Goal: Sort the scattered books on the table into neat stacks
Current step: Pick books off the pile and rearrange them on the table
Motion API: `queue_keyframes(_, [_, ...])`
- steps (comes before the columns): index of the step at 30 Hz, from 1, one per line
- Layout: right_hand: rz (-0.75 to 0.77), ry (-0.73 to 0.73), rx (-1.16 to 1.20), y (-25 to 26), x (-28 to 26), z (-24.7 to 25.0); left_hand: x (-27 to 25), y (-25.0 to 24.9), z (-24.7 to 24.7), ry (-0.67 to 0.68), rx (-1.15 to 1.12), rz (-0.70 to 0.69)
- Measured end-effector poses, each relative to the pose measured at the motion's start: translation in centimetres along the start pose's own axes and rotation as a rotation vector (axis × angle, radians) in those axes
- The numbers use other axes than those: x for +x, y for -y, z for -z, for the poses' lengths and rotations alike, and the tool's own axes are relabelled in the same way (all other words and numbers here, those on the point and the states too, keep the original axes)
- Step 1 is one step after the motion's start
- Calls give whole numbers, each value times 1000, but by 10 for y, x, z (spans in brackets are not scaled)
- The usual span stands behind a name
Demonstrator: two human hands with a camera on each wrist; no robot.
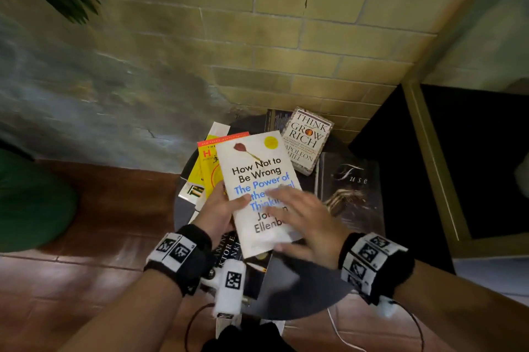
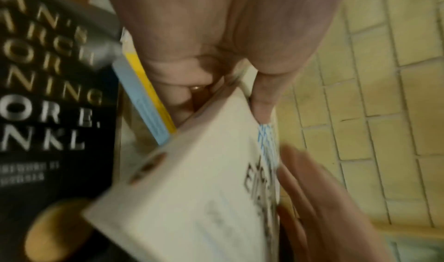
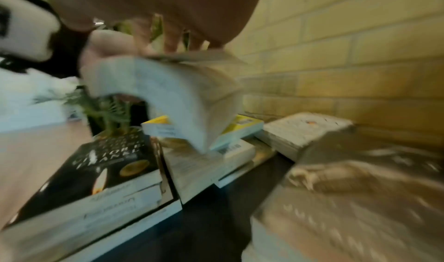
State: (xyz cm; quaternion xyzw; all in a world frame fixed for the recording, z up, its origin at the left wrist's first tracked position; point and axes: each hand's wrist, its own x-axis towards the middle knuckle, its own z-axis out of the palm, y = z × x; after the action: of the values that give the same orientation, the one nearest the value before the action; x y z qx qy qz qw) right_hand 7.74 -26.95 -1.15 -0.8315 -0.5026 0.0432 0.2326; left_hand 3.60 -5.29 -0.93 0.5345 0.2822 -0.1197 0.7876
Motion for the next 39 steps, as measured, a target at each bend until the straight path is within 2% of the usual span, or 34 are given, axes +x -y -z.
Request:
queue_keyframes(2, [-271,-106,136,-9,1,5,-3,-4,6,36,39,-19])
queue_keyframes(4, [-489,-168,492,-8,8,9,-7,-7,6,105,55,-21])
queue_keyframes(6, [-571,-224,773,-11,14,9,-9,-6,1,154,61,-24])
queue_keyframes(9, [-620,-318,786,-8,15,8,-4,2,-10,89,124,-40])
queue_keyframes(13, [-703,-335,871,-10,0,-4,3,18,-24,57,214,-23])
queue_keyframes(18, [-839,-452,874,-16,-21,-5,7,26,-48,114,276,7])
queue_keyframes(23, [-1031,-580,827,-38,-44,9,21,38,-70,179,354,160])
queue_keyframes(27, [-1147,-574,713,-66,-57,15,49,57,-102,199,558,117])
queue_keyframes(31, [-1244,-531,577,-91,-63,19,77,76,-126,174,620,86])
queue_keyframes(34, [-1278,-497,528,-105,-70,19,80,73,-140,199,672,43])
queue_keyframes(39, [-1283,-522,478,-117,-80,17,83,78,-153,235,692,11])
